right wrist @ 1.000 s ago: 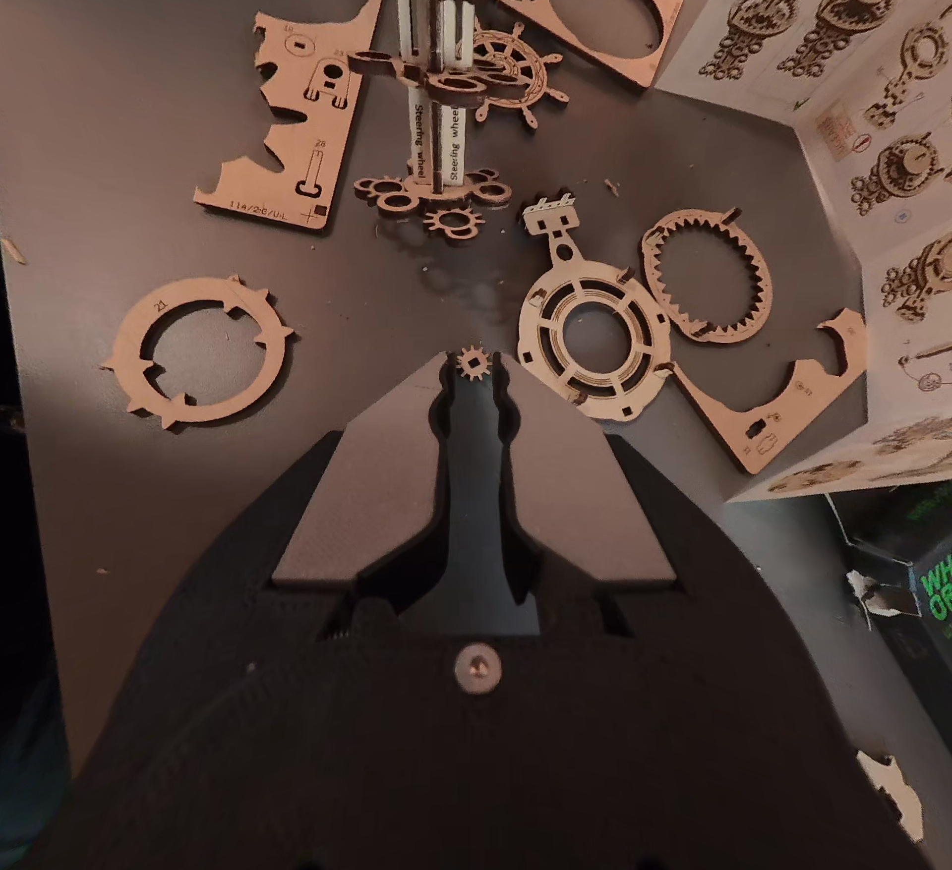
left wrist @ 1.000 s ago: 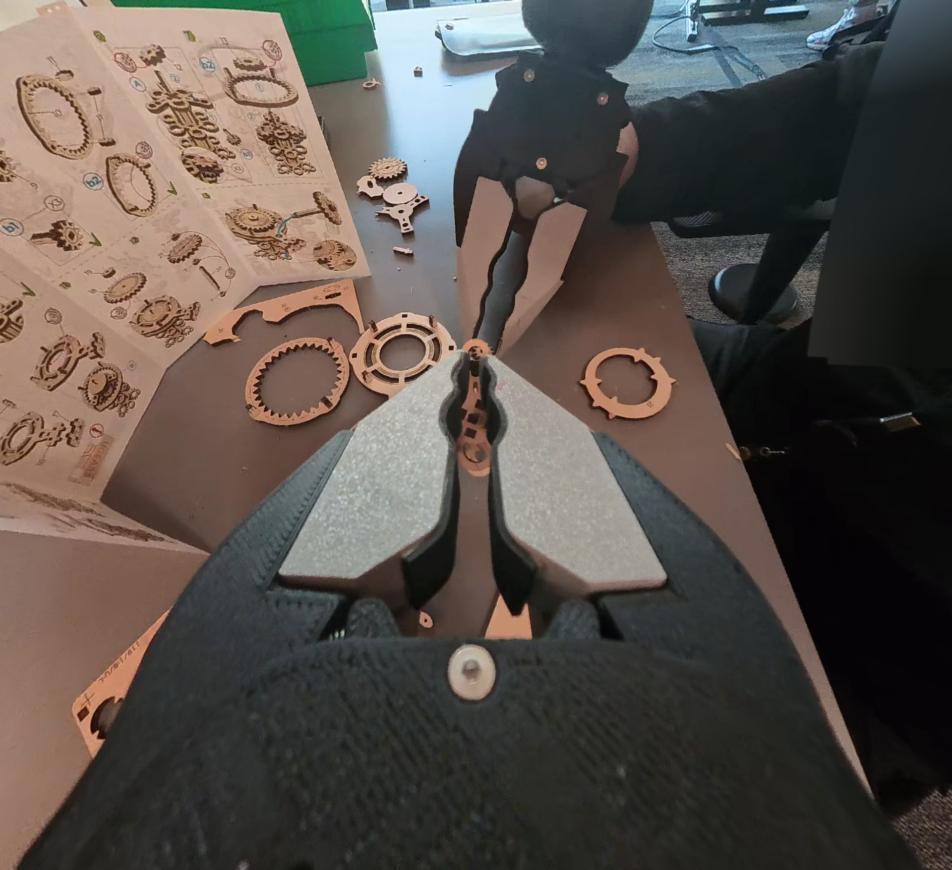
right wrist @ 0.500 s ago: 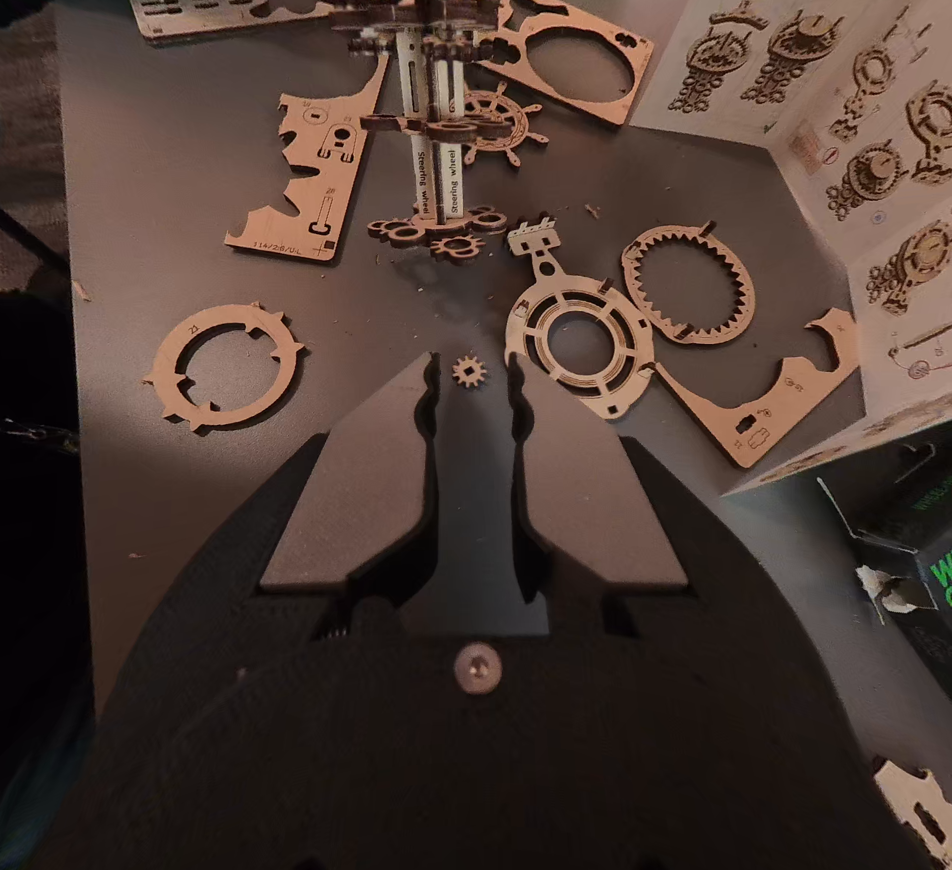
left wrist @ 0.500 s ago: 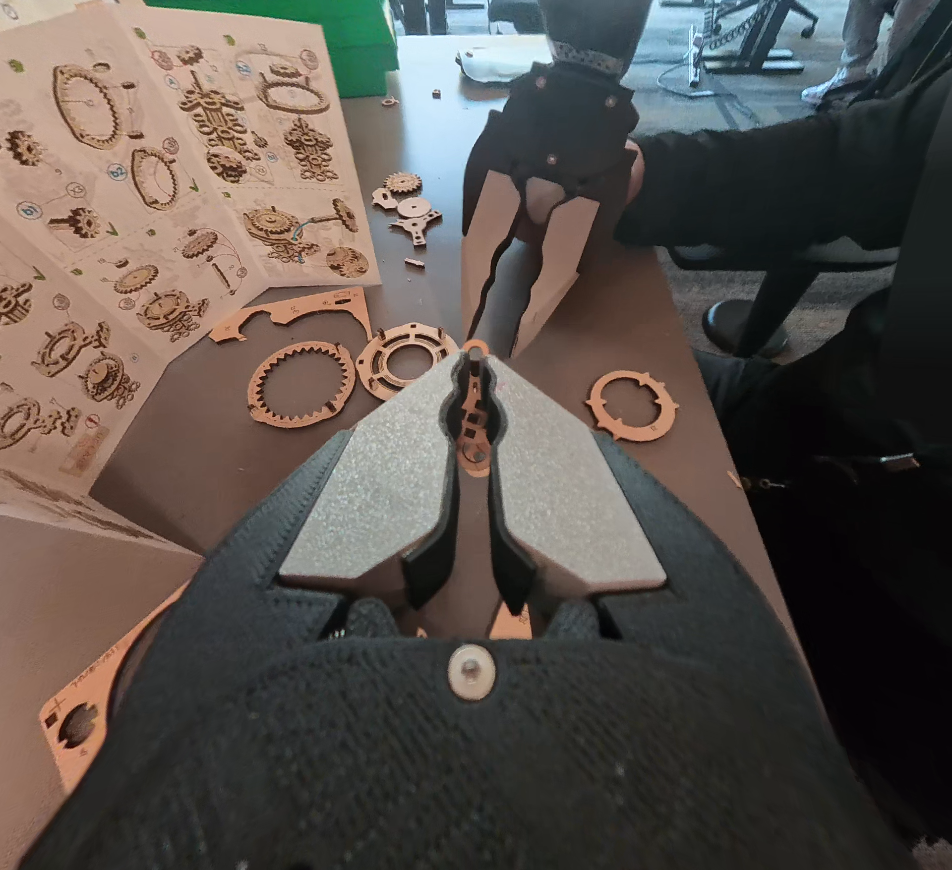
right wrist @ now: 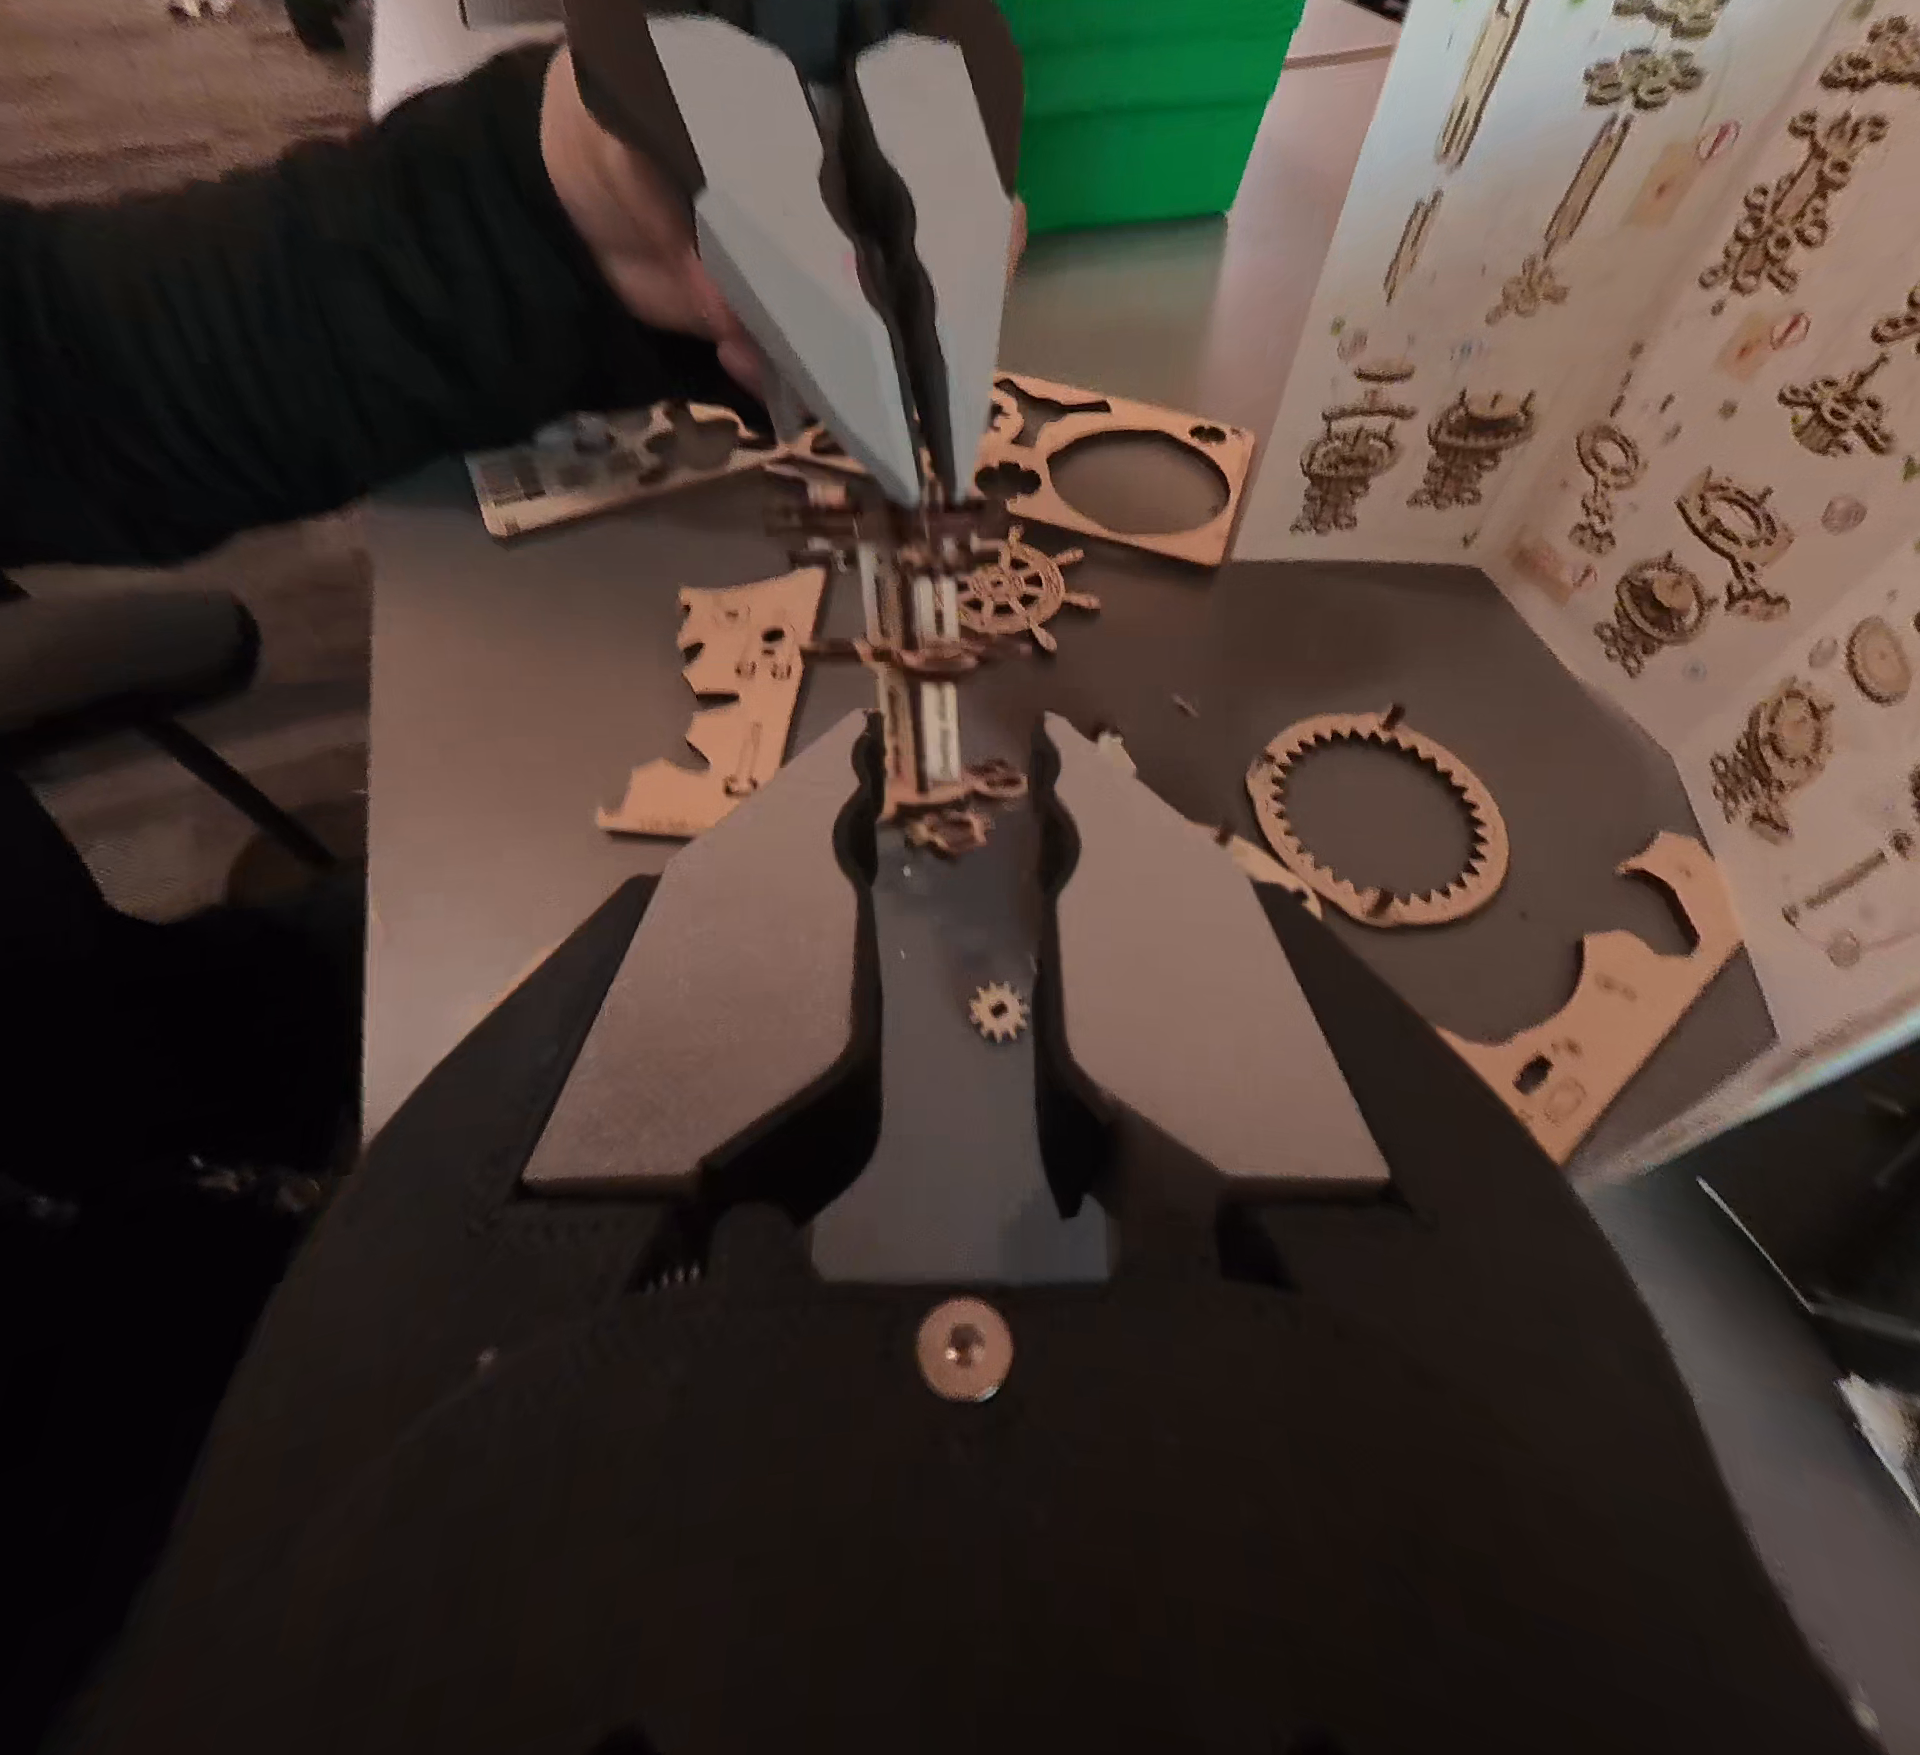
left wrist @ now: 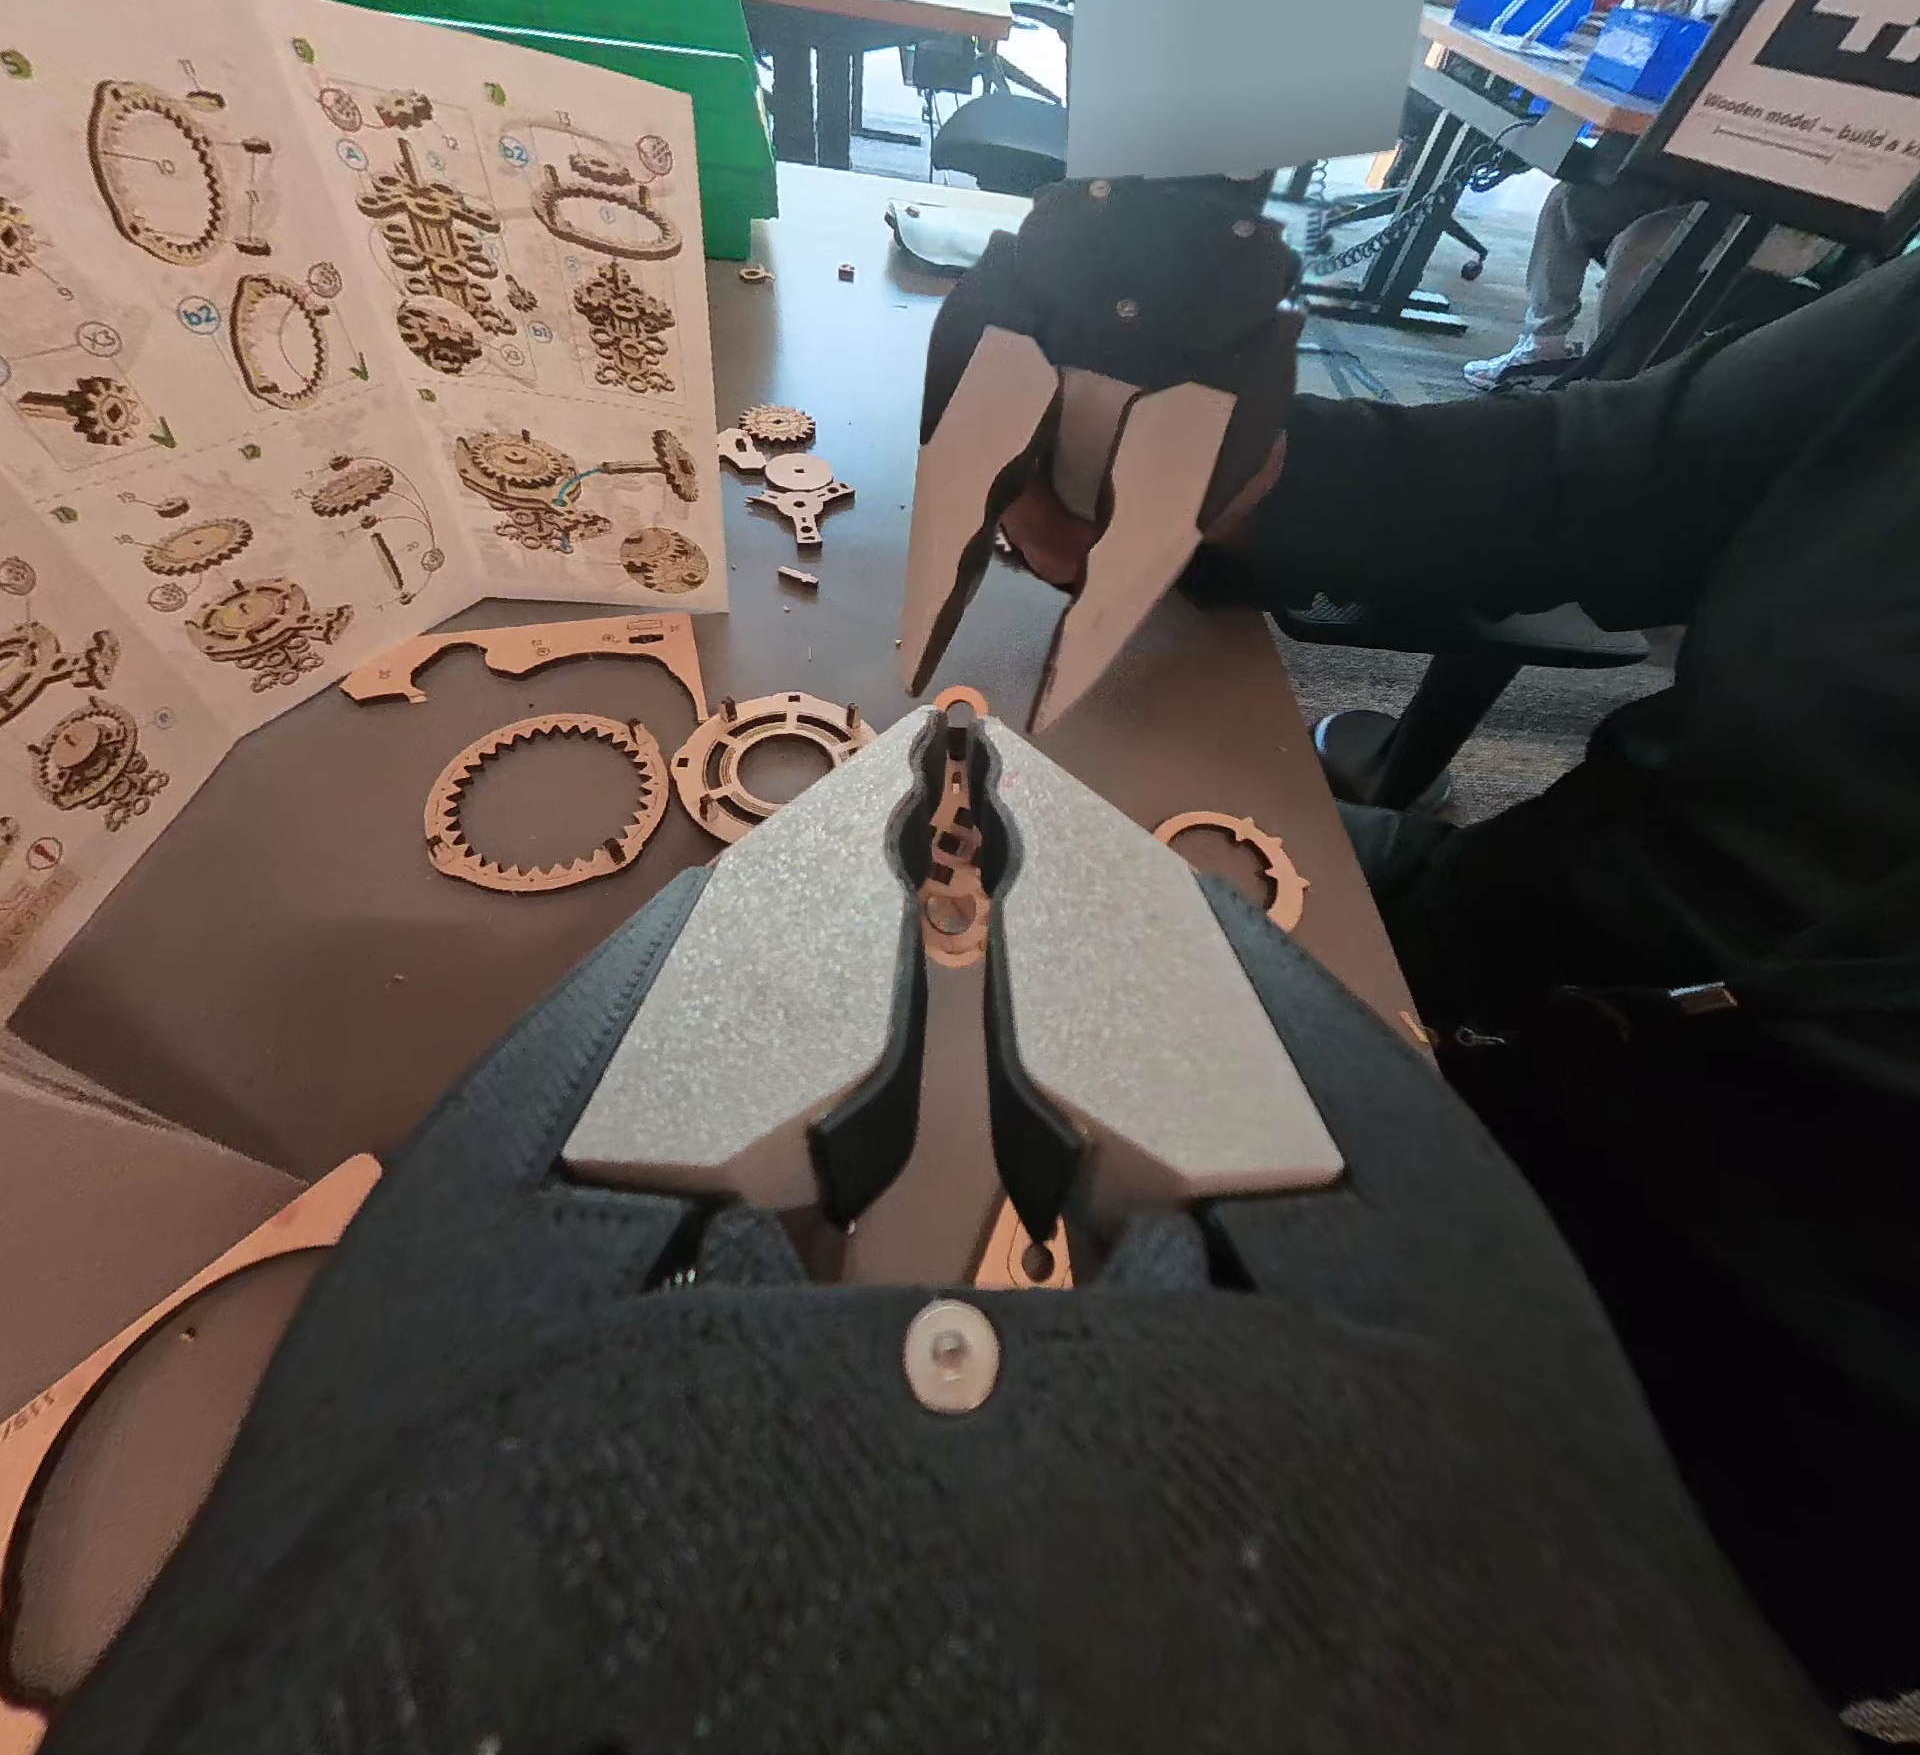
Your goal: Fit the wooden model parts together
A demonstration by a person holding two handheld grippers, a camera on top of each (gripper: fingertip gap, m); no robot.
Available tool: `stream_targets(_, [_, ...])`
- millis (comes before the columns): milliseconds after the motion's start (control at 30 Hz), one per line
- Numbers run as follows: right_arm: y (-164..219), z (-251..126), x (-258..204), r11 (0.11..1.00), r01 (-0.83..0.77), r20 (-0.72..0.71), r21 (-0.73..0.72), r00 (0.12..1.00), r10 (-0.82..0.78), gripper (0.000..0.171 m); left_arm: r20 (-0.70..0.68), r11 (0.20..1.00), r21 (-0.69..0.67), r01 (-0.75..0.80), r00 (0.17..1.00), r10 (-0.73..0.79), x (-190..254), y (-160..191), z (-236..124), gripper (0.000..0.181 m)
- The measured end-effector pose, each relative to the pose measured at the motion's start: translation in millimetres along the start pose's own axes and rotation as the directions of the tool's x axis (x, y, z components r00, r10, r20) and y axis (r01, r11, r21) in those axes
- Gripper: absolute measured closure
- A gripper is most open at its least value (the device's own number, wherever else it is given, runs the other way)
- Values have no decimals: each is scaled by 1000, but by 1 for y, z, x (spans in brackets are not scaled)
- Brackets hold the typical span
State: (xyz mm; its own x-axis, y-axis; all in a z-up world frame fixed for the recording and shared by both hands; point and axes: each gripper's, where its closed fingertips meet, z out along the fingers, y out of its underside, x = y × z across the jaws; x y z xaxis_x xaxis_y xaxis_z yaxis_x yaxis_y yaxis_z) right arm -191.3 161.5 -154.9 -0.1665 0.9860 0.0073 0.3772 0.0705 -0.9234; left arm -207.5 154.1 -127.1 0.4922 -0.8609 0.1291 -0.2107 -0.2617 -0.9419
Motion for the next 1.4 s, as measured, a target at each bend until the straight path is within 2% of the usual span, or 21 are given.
stream_targets(233, [-7, 20, -2, 1000, -22, 10, -16, 1000, 22, 142, -8, 1000, 7, -13, 1000, 14, 3, 0, 5, 181])
stream_targets(533, [-19, 17, -6, 998, -11, 28, 62, 1000, 10, 162, 4, 998, 43, -38, 999, 38, 4, -7, 5, 181])
stream_targets(800, [-17, 13, -6, 996, -25, 37, 80, 999, 22, 164, -16, 999, 44, 0, 1000, 1, 4, -6, 6, 178])
stream_targets(833, [-16, 13, -7, 996, -26, 43, 80, 999, 23, 171, -15, 999, 38, -2, 1000, 2, 4, -5, 7, 175])
stream_targets(900, [-15, 14, -7, 996, -28, 48, 80, 999, 24, 171, -19, 1000, 17, -6, 1000, 6, 6, -2, 9, 170])
stream_targets(1000, [-12, 14, -11, 997, -34, 71, 76, 997, 29, 171, 1, 999, -1, -34, 999, 34, 4, 2, 10, 180])
stream_targets(1233, [-12, 12, -12, 996, -19, 81, 89, 997, 12, 168, -25, 998, -10, -60, 998, 60, 8, 2, 9, 181])
stream_targets(1400, [-20, 6, -13, 987, -64, 126, 145, 991, 46, 159, -27, 996, 8, -85, 996, 86, 10, -1, 9, 181])
